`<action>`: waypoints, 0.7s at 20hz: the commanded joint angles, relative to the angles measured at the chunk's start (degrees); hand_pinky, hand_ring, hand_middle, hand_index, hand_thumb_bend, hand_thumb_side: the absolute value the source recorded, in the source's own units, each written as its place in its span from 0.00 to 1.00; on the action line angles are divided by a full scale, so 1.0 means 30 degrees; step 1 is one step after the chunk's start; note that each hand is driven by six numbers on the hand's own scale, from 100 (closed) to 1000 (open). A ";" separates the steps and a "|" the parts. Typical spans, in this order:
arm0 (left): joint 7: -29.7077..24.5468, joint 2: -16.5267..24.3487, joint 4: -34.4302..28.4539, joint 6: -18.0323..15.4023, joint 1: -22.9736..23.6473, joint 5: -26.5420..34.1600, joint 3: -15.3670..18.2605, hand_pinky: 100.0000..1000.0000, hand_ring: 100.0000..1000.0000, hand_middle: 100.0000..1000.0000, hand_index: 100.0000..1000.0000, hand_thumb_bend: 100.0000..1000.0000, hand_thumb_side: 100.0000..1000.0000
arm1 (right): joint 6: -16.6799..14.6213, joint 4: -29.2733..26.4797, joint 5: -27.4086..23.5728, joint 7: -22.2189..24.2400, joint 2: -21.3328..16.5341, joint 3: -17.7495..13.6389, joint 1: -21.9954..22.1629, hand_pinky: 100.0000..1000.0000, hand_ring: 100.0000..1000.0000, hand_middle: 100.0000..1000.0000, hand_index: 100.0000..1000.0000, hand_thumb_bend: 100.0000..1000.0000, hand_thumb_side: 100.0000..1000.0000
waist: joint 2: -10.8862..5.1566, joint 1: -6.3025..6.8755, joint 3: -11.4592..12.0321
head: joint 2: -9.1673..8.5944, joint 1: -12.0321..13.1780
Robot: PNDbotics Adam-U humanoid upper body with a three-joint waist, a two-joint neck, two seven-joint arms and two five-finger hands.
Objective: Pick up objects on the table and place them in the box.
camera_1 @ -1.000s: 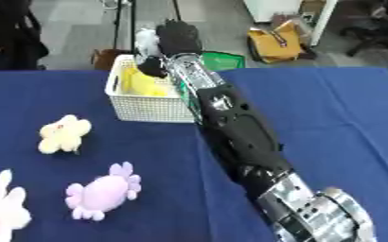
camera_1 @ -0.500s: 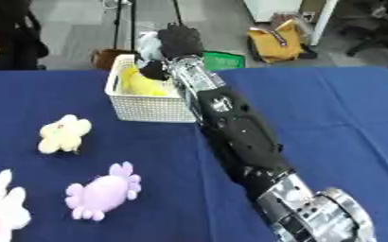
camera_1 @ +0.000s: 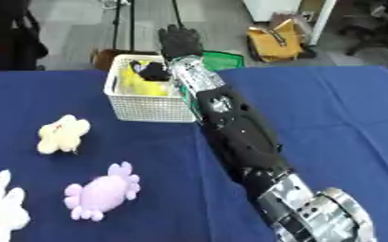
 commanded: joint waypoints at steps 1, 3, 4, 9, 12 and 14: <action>0.0159 0.0110 -0.0343 -0.0240 -0.0227 0.0042 0.0009 0.69 0.81 0.76 0.76 0.00 0.54 | 0.0001 -0.0254 0.0231 0.0200 -0.0299 -0.0149 -0.0643 0.83 0.82 0.81 0.93 0.58 0.89 | -0.0514 0.0089 0.0001 | -0.0070 0.0027; 0.0158 0.0110 -0.0343 -0.0242 -0.0215 0.0044 0.0012 0.69 0.81 0.76 0.76 0.00 0.54 | 0.0007 -0.0281 0.0241 0.0233 -0.0292 -0.0163 -0.0653 0.83 0.82 0.81 0.93 0.58 0.89 | -0.0530 0.0096 -0.0009 | -0.0046 0.0041; 0.0160 0.0106 -0.0343 -0.0243 -0.0205 0.0044 0.0016 0.70 0.81 0.76 0.76 0.00 0.54 | 0.0010 -0.0322 0.0214 0.0222 -0.0299 -0.0176 -0.0663 0.83 0.82 0.80 0.93 0.58 0.88 | -0.0546 0.0103 -0.0021 | -0.0028 0.0054; 0.0207 0.0134 -0.0343 -0.0231 -0.0098 0.0001 0.0092 0.70 0.81 0.76 0.76 0.00 0.54 | -0.0245 -0.1785 -0.0713 -0.0148 -0.0740 -0.0033 -0.0737 0.83 0.78 0.77 0.91 0.55 0.89 | -0.0683 0.0140 -0.0111 | 0.0136 0.0231; 0.0296 0.0180 -0.0343 -0.0206 -0.0010 -0.0079 0.0173 0.70 0.81 0.76 0.76 0.00 0.54 | -0.0752 -0.4512 -0.2318 -0.0390 -0.1666 0.0673 -0.0684 0.83 0.77 0.75 0.89 0.49 0.93 | -0.0798 0.0124 -0.0290 | 0.0250 0.0436; 0.0345 0.0206 -0.0343 -0.0187 0.0030 -0.0137 0.0203 0.70 0.81 0.76 0.76 0.00 0.54 | -0.0978 -0.6778 -0.3476 -0.0342 -0.2453 0.1220 -0.0489 0.82 0.76 0.74 0.88 0.47 0.95 | -0.0871 0.0107 -0.0437 | 0.0313 0.0575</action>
